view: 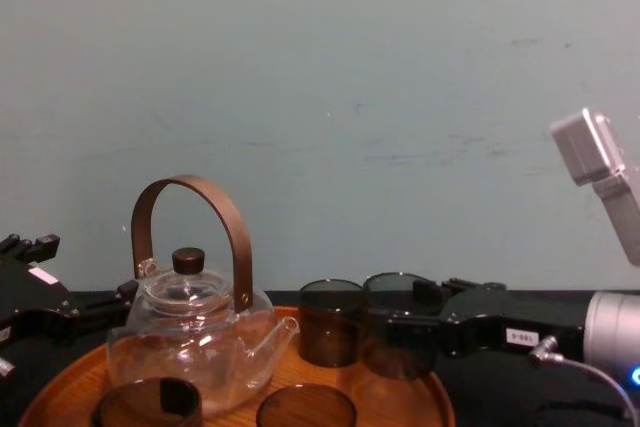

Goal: Pick up the glass from the table and place it on the tray.

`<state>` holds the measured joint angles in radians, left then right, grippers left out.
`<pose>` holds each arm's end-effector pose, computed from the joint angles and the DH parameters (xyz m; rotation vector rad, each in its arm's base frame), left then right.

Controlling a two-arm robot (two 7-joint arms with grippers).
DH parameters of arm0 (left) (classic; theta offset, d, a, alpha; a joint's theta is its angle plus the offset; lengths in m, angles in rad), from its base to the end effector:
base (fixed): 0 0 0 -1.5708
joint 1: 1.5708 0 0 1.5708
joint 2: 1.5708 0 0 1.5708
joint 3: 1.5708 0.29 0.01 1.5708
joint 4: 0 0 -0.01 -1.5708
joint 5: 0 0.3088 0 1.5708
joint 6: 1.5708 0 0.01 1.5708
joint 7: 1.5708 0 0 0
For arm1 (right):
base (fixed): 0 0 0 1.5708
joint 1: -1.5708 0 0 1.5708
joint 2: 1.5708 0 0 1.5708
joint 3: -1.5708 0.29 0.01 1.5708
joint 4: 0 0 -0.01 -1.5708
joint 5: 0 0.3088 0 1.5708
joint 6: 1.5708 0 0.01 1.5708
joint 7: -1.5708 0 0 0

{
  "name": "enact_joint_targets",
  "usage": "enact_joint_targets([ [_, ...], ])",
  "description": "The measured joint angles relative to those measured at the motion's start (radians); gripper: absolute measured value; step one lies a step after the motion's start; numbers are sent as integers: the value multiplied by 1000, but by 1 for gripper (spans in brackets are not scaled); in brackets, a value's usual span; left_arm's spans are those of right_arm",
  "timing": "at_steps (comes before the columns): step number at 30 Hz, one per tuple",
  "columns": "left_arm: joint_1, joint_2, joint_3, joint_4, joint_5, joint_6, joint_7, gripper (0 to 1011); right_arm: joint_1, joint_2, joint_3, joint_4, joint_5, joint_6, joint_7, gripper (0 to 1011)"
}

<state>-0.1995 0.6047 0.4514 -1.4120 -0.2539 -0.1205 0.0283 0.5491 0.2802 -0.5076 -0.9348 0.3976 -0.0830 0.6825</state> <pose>0.3581 0.0827 -0.3023 0.3045 -0.2850 1.2480 0.4571 -0.0130 -0.3098 -0.1491 0.0644 -0.6550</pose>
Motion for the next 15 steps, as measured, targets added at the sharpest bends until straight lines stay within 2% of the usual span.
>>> enact_joint_targets([
  [15,0,0,0,0,0,0,0,1001,24,-34,-13,71,0,-26,25,913],
])
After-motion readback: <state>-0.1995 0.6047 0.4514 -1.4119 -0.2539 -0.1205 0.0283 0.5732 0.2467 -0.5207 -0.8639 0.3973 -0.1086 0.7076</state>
